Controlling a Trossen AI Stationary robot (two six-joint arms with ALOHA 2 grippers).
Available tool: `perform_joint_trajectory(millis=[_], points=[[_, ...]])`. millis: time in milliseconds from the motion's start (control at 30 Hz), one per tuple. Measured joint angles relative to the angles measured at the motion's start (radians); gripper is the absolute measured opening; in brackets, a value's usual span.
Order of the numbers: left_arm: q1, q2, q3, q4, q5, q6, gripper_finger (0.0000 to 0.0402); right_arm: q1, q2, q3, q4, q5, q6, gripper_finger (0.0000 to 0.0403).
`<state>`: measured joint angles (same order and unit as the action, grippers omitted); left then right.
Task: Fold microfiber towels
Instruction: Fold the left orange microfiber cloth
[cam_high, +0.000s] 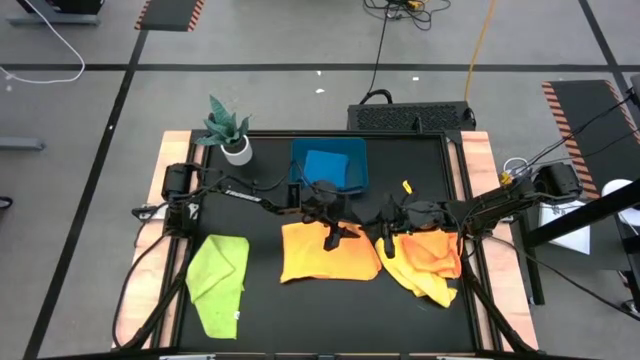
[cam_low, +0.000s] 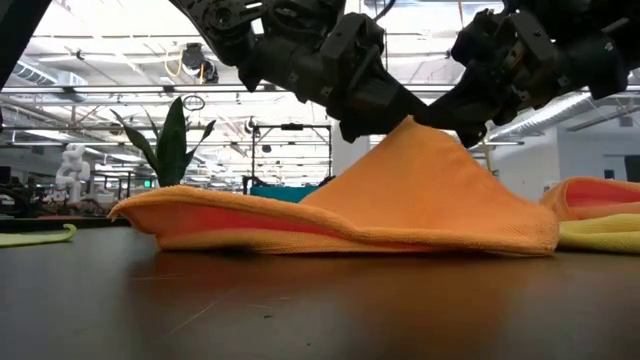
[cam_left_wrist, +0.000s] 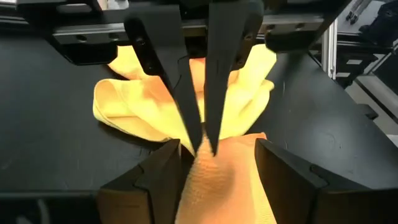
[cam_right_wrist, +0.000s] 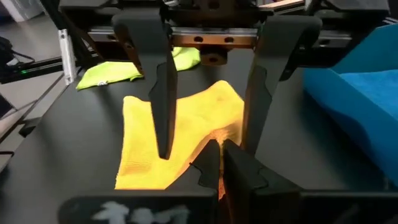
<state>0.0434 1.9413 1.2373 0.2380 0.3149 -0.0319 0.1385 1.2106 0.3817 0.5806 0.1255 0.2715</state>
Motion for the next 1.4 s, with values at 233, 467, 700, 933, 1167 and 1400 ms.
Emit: perform_joint_trajectory(millis=[233, 467, 700, 933, 1167, 1400], points=[[-0.003, 0.001, 0.000, -0.002, 0.000, 0.000, 0.0144, -0.001, 0.000, 0.000, 0.036, -0.026, -0.022, 0.0000], [-0.003, 0.001, 0.000, -0.005, -0.001, 0.032, 0.0016, -0.001, 0.000, 0.000, 0.035, -0.027, -0.023, 0.0000], [-0.008, -0.004, 0.000, -0.013, -0.010, 0.074, 0.0005, -0.001, -0.005, 0.000, 0.025, -0.036, -0.015, 0.0043], [-0.008, -0.035, -0.001, -0.035, -0.033, 0.111, 0.0003, 0.001, -0.016, 0.005, -0.027, -0.033, 0.037, 0.0130], [-0.011, -0.095, 0.002, -0.097, -0.055, 0.139, 0.0002, 0.013, -0.004, -0.005, -0.126, -0.045, 0.068, 0.0202], [-0.020, -0.128, 0.000, -0.159, -0.051, 0.154, 0.0003, 0.006, -0.011, -0.005, -0.149, -0.017, 0.059, 0.0224]])
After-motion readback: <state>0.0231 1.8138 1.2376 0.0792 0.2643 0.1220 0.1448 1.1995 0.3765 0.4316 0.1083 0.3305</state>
